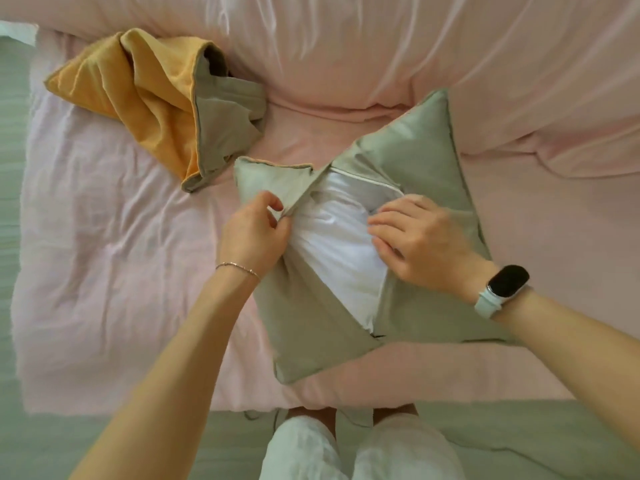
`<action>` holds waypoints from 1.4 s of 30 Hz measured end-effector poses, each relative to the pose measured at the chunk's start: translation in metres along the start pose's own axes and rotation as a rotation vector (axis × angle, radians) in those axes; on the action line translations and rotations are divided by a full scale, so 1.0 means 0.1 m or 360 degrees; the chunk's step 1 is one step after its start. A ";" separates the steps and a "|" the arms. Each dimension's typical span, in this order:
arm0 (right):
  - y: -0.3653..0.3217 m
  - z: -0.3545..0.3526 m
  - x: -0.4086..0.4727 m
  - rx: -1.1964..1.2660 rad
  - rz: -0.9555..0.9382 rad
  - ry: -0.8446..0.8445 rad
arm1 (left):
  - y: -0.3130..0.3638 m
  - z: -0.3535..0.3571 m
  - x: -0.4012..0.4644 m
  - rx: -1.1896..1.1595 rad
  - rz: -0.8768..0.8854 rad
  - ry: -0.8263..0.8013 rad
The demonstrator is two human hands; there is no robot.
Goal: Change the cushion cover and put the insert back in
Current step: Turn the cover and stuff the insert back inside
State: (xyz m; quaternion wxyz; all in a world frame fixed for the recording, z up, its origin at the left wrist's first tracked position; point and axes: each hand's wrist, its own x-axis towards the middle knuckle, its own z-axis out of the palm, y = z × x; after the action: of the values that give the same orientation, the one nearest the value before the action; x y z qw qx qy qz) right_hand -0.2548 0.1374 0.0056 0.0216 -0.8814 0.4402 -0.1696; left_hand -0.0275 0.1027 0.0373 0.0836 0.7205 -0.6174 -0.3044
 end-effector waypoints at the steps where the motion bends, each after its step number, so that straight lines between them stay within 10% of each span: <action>1: 0.08 -0.02 -0.03 -0.0081 -0.0117 -0.0092 | -0.02 0.01 -0.05 0.0052 -0.0086 0.0027; 6: 0.36 -0.22 -0.12 -0.0197 -0.0490 -0.0367 | 0.28 0.28 -0.42 -0.0133 -0.0082 0.0268; 10: 0.15 -0.61 -0.29 0.0222 -0.0219 0.0042 | 0.96 0.19 -0.32 -0.0263 0.0241 0.0424; 15: 0.13 -0.85 -0.39 0.0310 0.0083 0.0256 | 1.81 0.04 -0.06 -0.0277 0.0784 0.0034; 19: 0.43 -0.65 -0.68 0.0360 0.0497 0.0104 | 1.56 0.40 0.00 -0.0310 0.0620 0.0198; 28: 0.95 -0.35 -0.80 -0.0151 0.0840 0.0385 | 0.87 1.38 -0.04 -0.0095 0.0162 -0.0284; 42: 1.19 -0.40 -0.45 0.0489 0.0576 0.0076 | 1.26 1.24 -0.18 0.0062 0.0684 0.0214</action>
State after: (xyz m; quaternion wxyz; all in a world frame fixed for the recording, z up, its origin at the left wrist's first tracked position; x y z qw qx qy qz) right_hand -0.3835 0.1044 0.0083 0.1753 -0.7702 0.5605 -0.2487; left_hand -0.2013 0.1233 0.0068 0.1737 0.5925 -0.7556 -0.2188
